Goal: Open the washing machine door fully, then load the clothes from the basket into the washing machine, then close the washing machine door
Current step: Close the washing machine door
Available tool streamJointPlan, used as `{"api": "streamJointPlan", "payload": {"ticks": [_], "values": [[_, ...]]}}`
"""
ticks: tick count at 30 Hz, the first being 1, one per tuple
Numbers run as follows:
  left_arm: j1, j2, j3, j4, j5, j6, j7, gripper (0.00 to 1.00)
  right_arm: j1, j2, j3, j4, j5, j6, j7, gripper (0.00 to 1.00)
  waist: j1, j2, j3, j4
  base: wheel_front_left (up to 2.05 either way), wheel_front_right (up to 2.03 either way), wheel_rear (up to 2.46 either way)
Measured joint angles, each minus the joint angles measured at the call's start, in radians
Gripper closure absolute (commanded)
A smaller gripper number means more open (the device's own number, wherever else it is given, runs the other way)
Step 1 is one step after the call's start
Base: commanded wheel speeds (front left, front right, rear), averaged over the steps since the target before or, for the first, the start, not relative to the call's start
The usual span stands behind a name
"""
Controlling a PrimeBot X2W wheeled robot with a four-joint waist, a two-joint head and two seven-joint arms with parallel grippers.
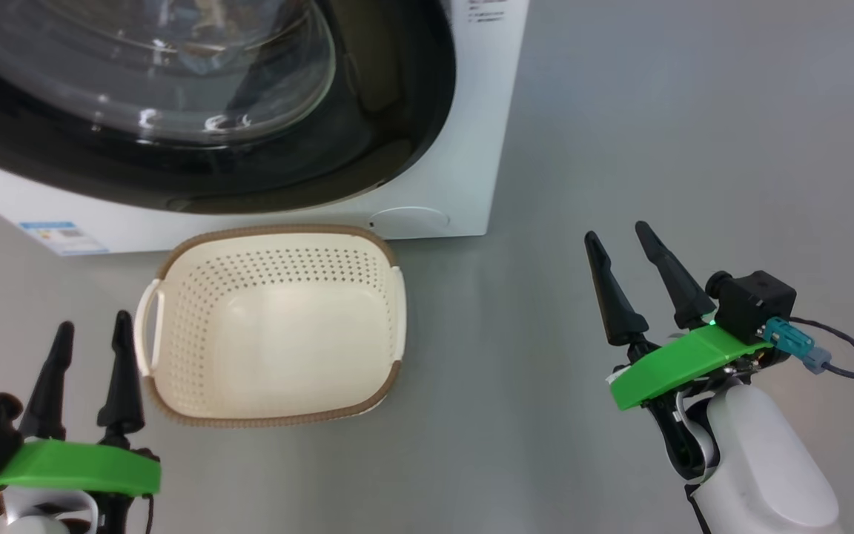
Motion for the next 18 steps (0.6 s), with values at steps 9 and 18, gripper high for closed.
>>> {"api": "streamJointPlan", "payload": {"ticks": [9, 18], "values": [[0.045, 0.005, 0.025, 0.021, 0.004, 0.0, 0.0, 0.0, 0.046, 0.001, -0.027, -0.014, -0.001, 0.0, 0.0, 0.0, 0.0, 0.0, -0.041, -0.062, 0.0, 0.0, 0.0], [0.078, 0.012, 0.039, 0.027, 0.015, 0.0, 0.0, 0.0, 0.09, 0.0, -0.053, -0.032, -0.001, 0.0, 0.0, 0.0, 0.0, 0.0, -0.069, -0.091, 0.0, 0.0, 0.0]]}}
